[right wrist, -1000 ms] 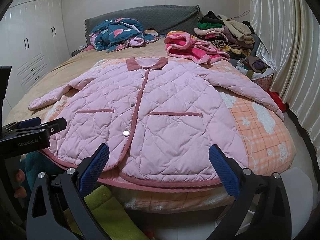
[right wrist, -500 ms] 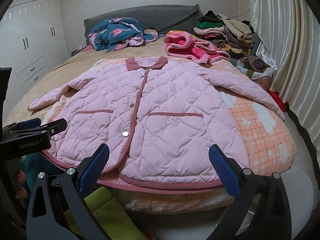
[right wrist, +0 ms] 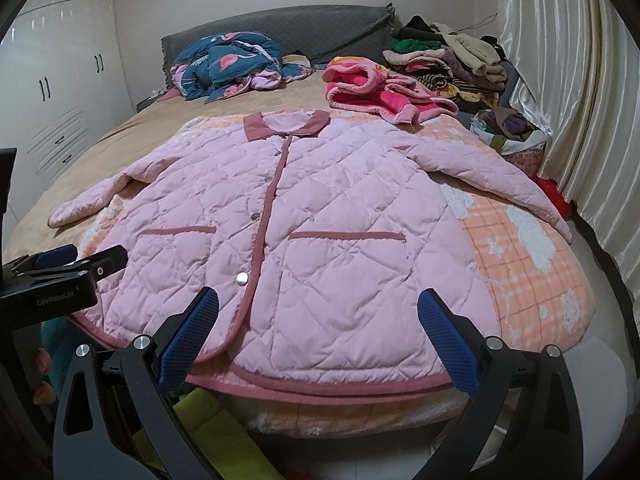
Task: Fold large clothes
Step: 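Move both grippers toward the hem of the pink quilted jacket, then grasp the jacket sleeve cuff with the right gripper and lift it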
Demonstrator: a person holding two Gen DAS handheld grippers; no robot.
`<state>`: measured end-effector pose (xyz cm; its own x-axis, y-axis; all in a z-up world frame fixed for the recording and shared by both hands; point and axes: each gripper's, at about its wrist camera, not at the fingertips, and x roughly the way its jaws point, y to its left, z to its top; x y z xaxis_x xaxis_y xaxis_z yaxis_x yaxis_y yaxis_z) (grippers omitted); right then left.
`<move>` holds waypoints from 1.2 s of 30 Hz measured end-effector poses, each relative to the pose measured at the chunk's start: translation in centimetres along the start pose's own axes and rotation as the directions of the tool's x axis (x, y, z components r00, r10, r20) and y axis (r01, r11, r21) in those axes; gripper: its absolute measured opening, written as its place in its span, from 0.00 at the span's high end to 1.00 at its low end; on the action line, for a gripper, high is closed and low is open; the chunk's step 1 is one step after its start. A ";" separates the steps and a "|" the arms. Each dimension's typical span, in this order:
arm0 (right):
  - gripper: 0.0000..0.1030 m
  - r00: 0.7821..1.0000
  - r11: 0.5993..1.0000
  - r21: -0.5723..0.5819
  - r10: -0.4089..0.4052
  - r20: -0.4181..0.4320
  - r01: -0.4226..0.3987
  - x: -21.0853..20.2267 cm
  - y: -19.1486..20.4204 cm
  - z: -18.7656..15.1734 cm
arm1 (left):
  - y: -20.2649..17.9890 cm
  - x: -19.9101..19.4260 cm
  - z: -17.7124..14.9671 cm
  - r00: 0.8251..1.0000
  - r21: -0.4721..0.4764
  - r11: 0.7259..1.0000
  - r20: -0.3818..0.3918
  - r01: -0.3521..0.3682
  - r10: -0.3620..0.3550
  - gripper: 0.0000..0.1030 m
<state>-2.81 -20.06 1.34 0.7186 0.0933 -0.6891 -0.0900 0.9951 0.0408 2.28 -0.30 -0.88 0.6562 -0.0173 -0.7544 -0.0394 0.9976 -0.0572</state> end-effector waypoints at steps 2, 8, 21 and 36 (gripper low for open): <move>0.04 1.000 1.000 0.001 -0.005 -0.005 0.005 0.9 0.0 0.6 | 0.0 0.4 0.4 1.000 0.001 1.000 -0.001 -0.005 0.005 0.09; 0.04 1.000 1.000 0.003 -0.024 -0.011 0.024 2.6 -0.3 2.1 | -0.4 1.6 2.0 1.000 0.011 1.000 -0.003 -0.017 0.017 0.09; 0.04 0.997 0.997 0.010 -0.071 -0.012 0.071 6.2 -1.5 5.6 | -1.5 4.7 6.1 1.000 0.016 1.000 -0.004 -0.022 0.022 0.09; 0.04 0.991 0.991 0.020 -0.132 -0.028 0.132 10.7 -3.3 8.1 | -4.1 8.9 11.2 0.999 0.027 0.999 -0.018 -0.027 0.027 0.09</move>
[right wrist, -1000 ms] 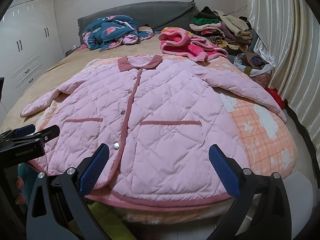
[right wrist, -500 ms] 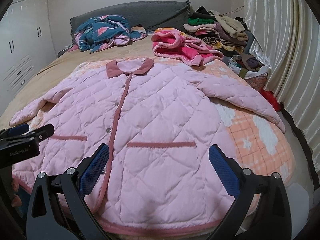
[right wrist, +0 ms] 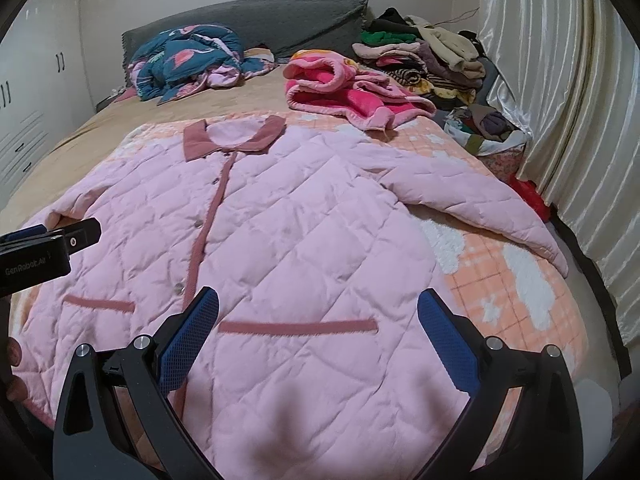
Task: Fold large clothes
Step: 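Grasp the jacket sleeve cuff with the right gripper and lift it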
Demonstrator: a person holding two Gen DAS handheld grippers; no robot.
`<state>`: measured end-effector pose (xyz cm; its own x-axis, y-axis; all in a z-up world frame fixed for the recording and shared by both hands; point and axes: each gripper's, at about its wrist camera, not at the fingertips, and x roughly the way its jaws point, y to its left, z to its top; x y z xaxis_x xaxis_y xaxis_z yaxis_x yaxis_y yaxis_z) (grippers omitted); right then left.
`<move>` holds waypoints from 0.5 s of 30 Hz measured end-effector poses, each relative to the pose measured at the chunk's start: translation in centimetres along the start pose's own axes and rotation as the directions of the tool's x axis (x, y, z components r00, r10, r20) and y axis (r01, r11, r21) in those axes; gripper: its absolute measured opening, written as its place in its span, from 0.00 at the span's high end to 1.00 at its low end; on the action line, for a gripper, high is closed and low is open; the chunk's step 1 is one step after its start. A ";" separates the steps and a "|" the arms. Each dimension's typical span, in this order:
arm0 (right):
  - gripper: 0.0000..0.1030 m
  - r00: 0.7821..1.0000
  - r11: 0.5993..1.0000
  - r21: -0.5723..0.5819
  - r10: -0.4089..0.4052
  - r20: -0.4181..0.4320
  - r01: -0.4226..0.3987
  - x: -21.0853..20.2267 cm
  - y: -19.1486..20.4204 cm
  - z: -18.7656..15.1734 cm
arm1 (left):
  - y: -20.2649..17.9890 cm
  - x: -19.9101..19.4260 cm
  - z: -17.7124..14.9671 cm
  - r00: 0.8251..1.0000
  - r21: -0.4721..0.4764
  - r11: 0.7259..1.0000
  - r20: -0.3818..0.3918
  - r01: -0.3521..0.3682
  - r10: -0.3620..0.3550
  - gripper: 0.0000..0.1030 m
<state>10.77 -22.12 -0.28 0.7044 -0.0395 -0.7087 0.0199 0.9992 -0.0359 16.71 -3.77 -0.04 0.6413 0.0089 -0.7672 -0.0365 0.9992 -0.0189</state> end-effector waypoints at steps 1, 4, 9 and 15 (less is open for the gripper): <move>0.04 1.000 1.000 0.002 -0.002 0.001 0.002 0.2 -0.2 0.2 | -0.3 0.4 0.3 1.000 0.003 1.000 -0.002 0.000 0.000 0.09; 0.04 1.000 1.000 0.013 -0.015 0.006 0.015 1.1 -0.8 1.0 | -1.0 1.5 1.1 1.000 0.012 1.000 -0.009 -0.005 0.005 0.09; 0.04 0.999 0.999 0.028 -0.035 0.006 0.035 2.6 -2.0 1.9 | -2.4 3.4 2.2 0.999 0.024 1.000 -0.032 -0.015 0.015 0.09; 0.04 0.998 0.997 0.052 -0.062 -0.012 0.062 4.9 -4.0 2.9 | -4.4 5.5 3.2 0.998 0.044 0.999 -0.055 0.004 -0.002 0.09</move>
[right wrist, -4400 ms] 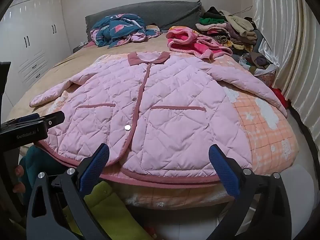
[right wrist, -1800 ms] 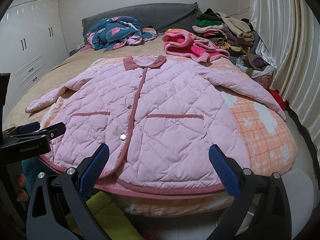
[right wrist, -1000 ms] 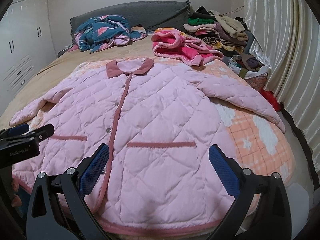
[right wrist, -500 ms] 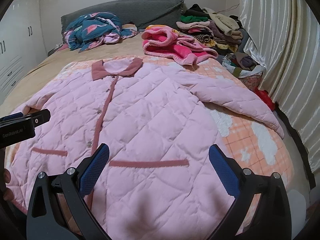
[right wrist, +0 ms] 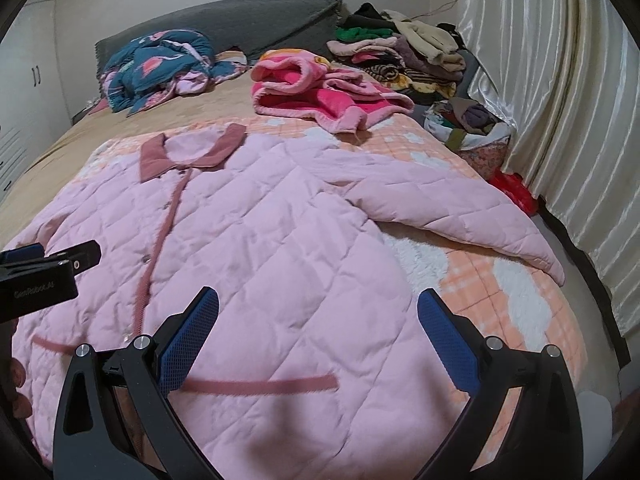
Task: Fold large clothes
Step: 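Grasp the jacket sleeve cuff with the right gripper and lift it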
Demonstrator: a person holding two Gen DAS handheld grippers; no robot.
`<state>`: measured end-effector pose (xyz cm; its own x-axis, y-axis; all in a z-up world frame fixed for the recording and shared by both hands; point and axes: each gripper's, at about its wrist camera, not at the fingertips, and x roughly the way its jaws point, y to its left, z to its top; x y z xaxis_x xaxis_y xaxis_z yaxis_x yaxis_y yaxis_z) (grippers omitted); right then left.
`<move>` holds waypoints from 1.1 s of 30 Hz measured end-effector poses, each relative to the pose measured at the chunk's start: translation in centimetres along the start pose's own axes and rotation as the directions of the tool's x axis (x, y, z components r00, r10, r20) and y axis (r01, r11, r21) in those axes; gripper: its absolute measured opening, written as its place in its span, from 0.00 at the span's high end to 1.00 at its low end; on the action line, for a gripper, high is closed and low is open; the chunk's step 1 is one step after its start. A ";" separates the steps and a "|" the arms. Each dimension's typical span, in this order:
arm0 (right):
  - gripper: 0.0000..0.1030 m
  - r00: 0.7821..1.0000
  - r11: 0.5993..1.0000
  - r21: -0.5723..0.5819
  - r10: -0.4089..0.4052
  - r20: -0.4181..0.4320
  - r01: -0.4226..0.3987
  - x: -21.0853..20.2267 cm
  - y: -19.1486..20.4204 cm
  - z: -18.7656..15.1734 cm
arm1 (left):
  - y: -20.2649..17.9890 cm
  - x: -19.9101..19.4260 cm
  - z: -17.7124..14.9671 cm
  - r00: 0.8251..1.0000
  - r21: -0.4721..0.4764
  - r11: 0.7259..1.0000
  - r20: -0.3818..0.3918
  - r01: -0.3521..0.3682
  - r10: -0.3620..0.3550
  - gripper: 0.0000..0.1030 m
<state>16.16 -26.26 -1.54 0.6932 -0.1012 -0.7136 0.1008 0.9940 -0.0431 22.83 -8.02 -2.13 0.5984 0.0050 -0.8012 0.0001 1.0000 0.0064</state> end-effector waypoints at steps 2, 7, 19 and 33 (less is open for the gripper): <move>0.04 1.000 1.000 0.024 -0.006 -0.010 0.006 0.9 -1.1 0.3 | -0.8 0.7 0.4 1.000 0.009 1.000 -0.009 0.013 -0.013 0.09; 0.04 0.998 0.992 0.117 -0.047 -0.052 0.053 4.1 -5.1 1.1 | -2.4 2.0 1.3 0.999 0.038 0.999 -0.018 0.032 -0.032 0.09; 0.04 0.982 0.873 0.467 -0.065 -0.178 0.143 11.0 -18.2 0.6 | -5.6 5.3 3.0 0.997 0.136 0.988 -0.046 0.068 -0.062 0.09; 0.04 0.991 0.614 0.780 -0.020 -0.133 0.117 15.6 -30.4 -1.0 | -4.0 9.3 5.7 0.996 0.099 0.995 -0.085 0.007 0.002 0.09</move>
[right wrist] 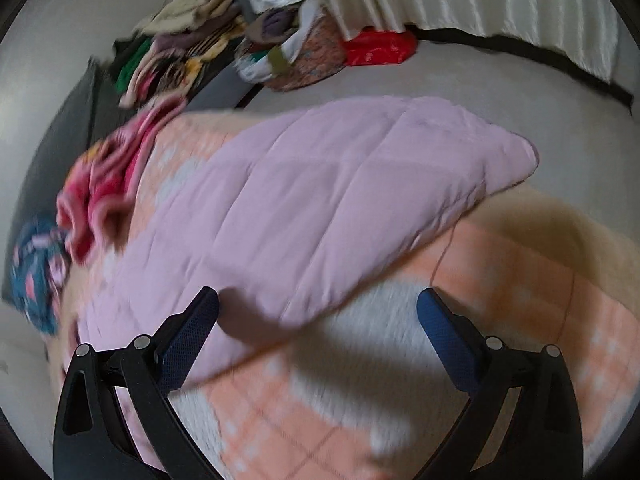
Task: Fold large clothes
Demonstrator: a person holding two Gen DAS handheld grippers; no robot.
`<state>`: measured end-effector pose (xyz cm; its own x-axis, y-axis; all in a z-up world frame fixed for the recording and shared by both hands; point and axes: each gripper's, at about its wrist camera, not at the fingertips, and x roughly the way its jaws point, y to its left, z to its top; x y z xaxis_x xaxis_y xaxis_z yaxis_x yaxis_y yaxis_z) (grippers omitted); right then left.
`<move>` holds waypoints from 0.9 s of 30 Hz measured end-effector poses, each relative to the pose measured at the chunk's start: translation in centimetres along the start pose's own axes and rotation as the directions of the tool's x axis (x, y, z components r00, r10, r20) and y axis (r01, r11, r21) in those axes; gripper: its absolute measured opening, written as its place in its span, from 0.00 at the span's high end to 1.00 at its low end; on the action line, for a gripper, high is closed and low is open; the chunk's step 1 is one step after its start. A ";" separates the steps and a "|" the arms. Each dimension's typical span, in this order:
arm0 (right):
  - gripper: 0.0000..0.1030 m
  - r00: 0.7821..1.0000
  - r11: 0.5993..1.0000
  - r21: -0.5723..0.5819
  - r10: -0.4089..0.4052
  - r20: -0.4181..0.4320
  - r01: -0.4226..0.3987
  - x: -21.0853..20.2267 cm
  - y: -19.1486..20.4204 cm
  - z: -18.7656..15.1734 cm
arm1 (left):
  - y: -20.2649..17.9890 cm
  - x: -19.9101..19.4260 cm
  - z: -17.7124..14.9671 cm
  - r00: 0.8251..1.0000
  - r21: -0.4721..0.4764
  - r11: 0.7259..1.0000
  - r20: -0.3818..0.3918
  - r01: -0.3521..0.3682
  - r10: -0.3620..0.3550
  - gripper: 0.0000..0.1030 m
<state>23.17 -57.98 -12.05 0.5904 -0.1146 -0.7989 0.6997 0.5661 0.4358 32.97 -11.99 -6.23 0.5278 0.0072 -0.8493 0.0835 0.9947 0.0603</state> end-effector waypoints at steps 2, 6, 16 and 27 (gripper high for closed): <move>0.04 1.000 0.998 0.058 0.025 0.015 -0.025 0.4 -0.7 1.0 | 1.1 0.4 0.2 1.000 -0.023 1.000 -0.007 -0.008 0.007 0.09; 0.14 0.997 0.985 0.162 0.057 0.046 -0.064 1.3 -2.4 2.9 | 4.6 1.0 0.7 1.000 -0.110 0.994 -0.030 -0.012 0.009 0.09; 0.79 0.983 0.993 0.070 0.083 0.163 -0.096 -1.0 -1.2 5.8 | 11.6 0.0 2.0 0.998 -0.236 0.970 -0.016 -0.056 0.054 0.09; 0.85 0.933 0.935 -0.329 0.229 0.277 -0.132 -9.4 10.5 5.7 | 13.4 -4.2 3.8 0.993 -0.212 0.975 0.078 -0.068 0.086 0.09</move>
<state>27.23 -55.59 2.39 0.8227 -0.2037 -0.5307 0.4441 0.8131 0.3764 35.05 0.90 0.11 0.5973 0.0847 -0.7976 -0.1335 0.9910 0.0052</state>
